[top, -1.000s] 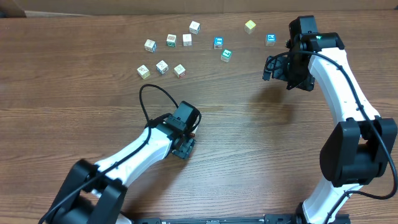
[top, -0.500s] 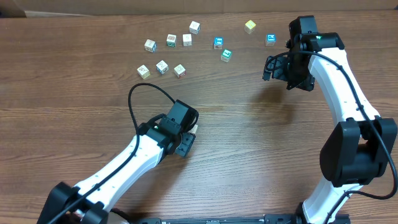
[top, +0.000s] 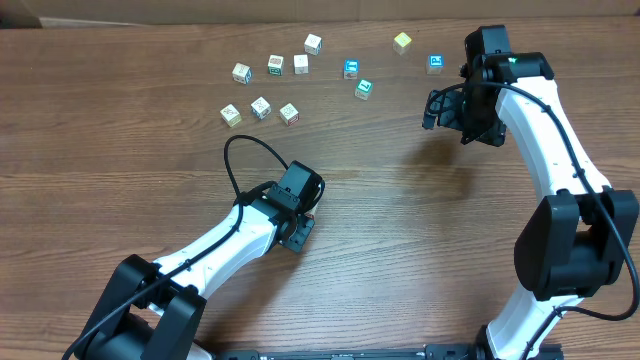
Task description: Form a circle
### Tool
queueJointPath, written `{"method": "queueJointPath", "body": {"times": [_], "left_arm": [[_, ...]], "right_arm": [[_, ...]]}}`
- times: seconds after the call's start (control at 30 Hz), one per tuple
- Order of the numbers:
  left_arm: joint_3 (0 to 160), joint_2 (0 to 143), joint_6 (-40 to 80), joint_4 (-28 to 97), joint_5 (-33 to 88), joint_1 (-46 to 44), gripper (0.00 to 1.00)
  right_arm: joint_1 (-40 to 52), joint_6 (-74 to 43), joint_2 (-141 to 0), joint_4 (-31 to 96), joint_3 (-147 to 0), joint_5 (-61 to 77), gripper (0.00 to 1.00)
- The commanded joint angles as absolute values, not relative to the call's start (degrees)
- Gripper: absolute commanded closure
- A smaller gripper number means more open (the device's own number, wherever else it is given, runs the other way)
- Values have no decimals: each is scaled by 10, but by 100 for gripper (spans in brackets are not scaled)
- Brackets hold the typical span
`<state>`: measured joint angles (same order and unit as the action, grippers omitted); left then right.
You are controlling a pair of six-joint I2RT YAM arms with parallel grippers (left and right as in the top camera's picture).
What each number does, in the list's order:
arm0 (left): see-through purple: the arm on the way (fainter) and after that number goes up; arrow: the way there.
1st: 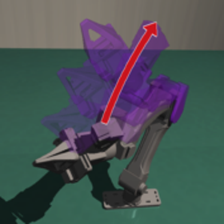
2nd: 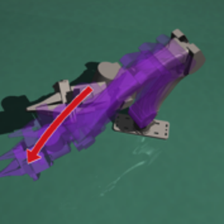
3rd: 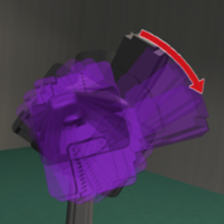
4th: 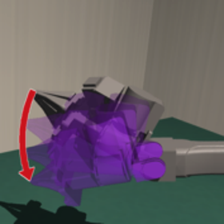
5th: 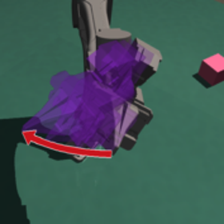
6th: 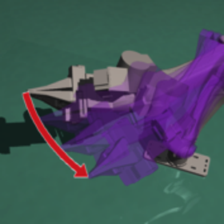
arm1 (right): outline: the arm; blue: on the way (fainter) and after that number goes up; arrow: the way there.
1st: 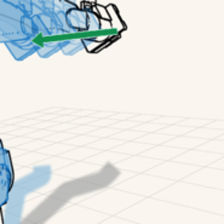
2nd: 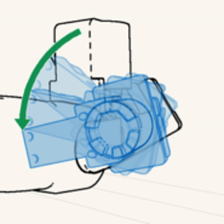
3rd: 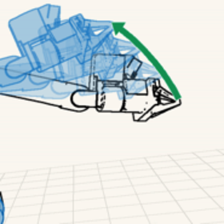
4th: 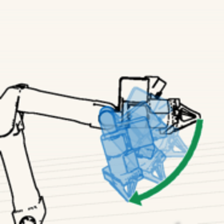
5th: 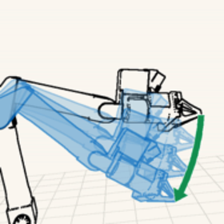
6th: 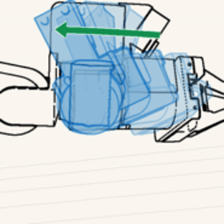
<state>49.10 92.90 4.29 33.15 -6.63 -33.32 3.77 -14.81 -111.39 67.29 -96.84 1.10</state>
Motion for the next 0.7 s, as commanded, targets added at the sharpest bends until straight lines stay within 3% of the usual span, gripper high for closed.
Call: {"method": "queueJointPath", "body": {"times": [0.0,0.67], "left_arm": [[489,933,56,329,-88,-333,65],[489,933,66,314,-109,-333,66]], "right_arm": [[35,-150,-1103,672,-975,10,0],[35,-150,-1103,671,-975,10,0]]}}
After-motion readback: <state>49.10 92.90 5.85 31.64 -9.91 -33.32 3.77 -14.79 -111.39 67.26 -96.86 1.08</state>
